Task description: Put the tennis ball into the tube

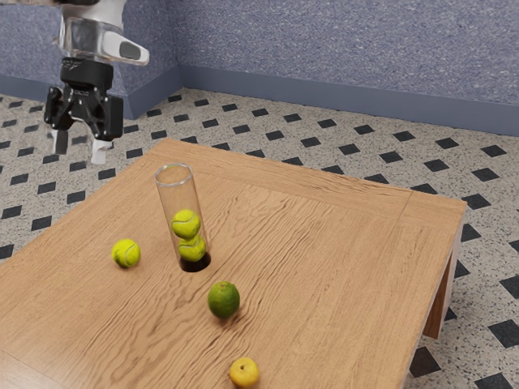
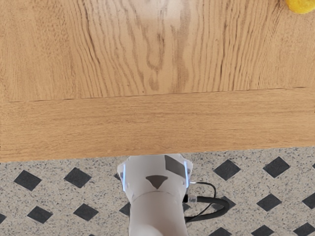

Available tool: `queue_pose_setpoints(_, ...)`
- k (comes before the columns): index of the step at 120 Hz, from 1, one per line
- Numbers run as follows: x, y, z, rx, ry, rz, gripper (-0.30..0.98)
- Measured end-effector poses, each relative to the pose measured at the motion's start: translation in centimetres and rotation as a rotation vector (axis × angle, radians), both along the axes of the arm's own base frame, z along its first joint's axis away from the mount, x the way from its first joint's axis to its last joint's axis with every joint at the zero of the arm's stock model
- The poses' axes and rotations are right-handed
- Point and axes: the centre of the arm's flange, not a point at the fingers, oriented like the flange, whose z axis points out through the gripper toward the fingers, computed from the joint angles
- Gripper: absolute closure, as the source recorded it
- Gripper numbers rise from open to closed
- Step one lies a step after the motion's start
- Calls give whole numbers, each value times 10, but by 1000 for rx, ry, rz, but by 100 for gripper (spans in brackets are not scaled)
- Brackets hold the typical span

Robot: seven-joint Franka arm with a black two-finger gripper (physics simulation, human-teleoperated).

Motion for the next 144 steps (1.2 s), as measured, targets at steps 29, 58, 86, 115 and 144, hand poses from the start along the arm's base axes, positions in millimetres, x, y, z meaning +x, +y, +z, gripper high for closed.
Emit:
queue_pose_setpoints(29, -33, 0, -74, 33, -282, -3, 0)
queue_pose_setpoints(58, -12, 37, -218, 13, -351, 49, 0)
queue_pose_setpoints(86, 26, 64, -272, 13, -456, 82, 0)
queue_pose_setpoints(115, 37, 132, -303, 49, -558, 133, 0)
queue_pose_setpoints(144, 31, 180, -328, 69, -570, 161, 0)
